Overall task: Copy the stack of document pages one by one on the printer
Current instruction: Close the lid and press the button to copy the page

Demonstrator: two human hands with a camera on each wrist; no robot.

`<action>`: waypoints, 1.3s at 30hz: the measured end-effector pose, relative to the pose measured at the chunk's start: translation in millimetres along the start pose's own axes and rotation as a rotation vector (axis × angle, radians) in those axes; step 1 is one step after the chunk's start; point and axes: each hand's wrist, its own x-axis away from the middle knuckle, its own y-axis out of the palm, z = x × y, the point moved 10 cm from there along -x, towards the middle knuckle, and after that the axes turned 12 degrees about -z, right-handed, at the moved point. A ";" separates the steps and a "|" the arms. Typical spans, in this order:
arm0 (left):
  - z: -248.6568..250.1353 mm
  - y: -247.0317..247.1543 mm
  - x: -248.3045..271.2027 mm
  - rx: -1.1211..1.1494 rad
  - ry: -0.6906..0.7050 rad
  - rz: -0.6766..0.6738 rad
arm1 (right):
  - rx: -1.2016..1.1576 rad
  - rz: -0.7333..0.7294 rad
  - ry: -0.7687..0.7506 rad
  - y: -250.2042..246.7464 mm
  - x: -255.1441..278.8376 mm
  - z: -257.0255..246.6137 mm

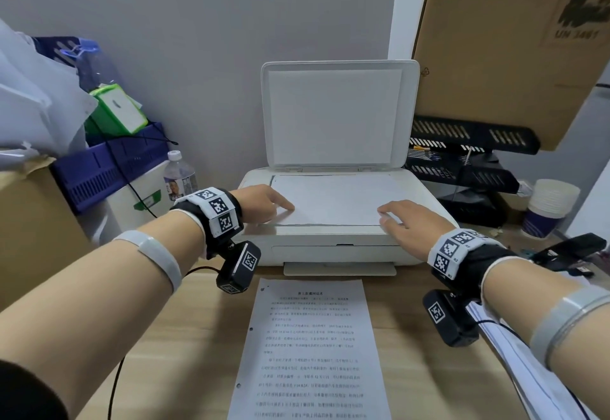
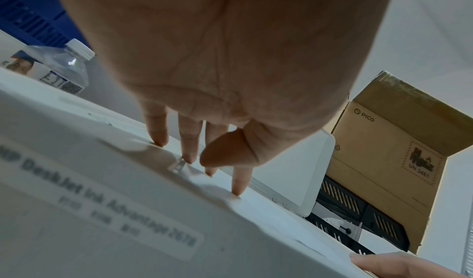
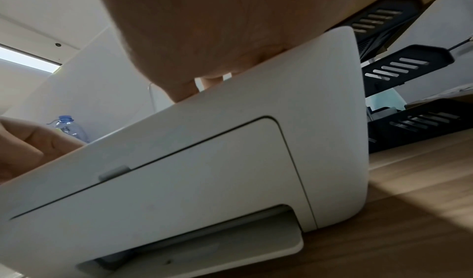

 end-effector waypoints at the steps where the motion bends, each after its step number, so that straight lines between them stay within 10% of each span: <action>1: 0.5 -0.4 0.7 0.000 0.001 0.003 | 0.003 -0.001 0.000 0.6 0.1 0.3; 10: -10.9 -9.9 -9.3 0.101 -0.001 -0.022 | 0.015 -0.024 0.003 -6.4 0.2 -7.9; 22: -20.7 -141.8 -63.1 0.958 0.173 0.410 | 0.022 0.110 -0.117 -119.7 -50.0 -104.4; 39: -27.0 -136.9 -36.7 0.877 0.335 0.470 | 0.311 0.497 -0.161 -155.1 -45.6 -142.2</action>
